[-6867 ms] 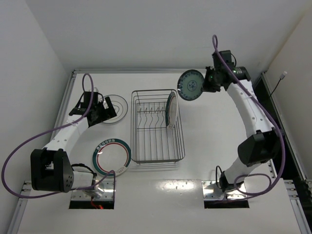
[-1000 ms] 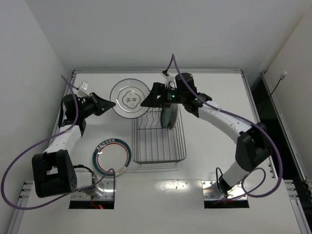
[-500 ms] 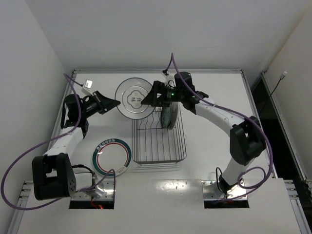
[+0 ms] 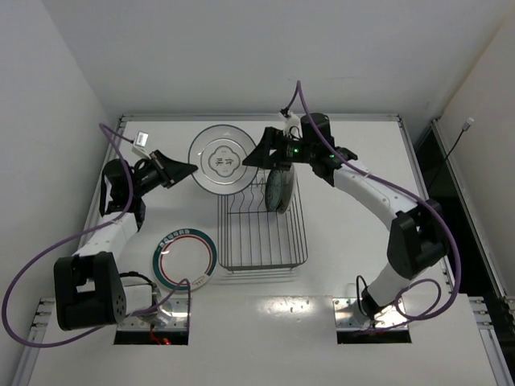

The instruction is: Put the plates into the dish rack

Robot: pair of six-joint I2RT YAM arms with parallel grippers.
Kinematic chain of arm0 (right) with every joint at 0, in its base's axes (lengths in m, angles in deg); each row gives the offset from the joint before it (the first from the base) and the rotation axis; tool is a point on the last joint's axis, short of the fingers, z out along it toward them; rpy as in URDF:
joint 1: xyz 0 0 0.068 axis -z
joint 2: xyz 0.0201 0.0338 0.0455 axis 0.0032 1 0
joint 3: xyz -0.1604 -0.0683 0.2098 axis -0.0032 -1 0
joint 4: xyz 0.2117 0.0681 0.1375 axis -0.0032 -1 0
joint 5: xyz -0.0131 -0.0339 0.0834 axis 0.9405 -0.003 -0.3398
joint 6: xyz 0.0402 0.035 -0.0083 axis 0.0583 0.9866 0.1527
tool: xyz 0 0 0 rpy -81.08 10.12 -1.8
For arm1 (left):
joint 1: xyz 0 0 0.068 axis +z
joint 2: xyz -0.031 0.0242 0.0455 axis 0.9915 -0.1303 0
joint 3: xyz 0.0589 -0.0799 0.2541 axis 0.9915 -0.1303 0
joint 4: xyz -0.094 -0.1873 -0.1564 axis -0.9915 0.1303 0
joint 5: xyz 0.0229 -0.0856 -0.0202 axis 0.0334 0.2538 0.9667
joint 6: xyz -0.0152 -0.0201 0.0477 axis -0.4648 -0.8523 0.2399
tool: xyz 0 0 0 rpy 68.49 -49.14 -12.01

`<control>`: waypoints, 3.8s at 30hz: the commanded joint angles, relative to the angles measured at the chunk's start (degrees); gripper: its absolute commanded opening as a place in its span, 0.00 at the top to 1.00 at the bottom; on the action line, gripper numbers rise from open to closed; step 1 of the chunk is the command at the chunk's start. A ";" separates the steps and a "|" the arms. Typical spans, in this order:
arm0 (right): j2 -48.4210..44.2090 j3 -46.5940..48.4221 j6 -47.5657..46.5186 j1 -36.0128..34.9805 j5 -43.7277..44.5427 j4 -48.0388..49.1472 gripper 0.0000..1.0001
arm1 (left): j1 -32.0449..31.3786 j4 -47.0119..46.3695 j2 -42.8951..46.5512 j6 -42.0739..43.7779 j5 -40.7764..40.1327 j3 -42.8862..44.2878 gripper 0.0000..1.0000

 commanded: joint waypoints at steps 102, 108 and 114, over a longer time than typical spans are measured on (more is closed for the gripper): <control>-8.21 24.38 -17.27 -17.38 53.78 -43.06 0.26 | -14.54 66.51 5.88 2.86 -40.06 -6.27 1.00; -10.93 23.14 -17.79 -16.85 53.25 -42.43 0.26 | -18.69 65.20 -8.80 2.86 -47.46 1.20 1.00; -12.07 22.62 -18.32 -16.32 53.25 -42.43 0.26 | -18.69 64.40 -22.96 2.86 -49.21 11.57 1.00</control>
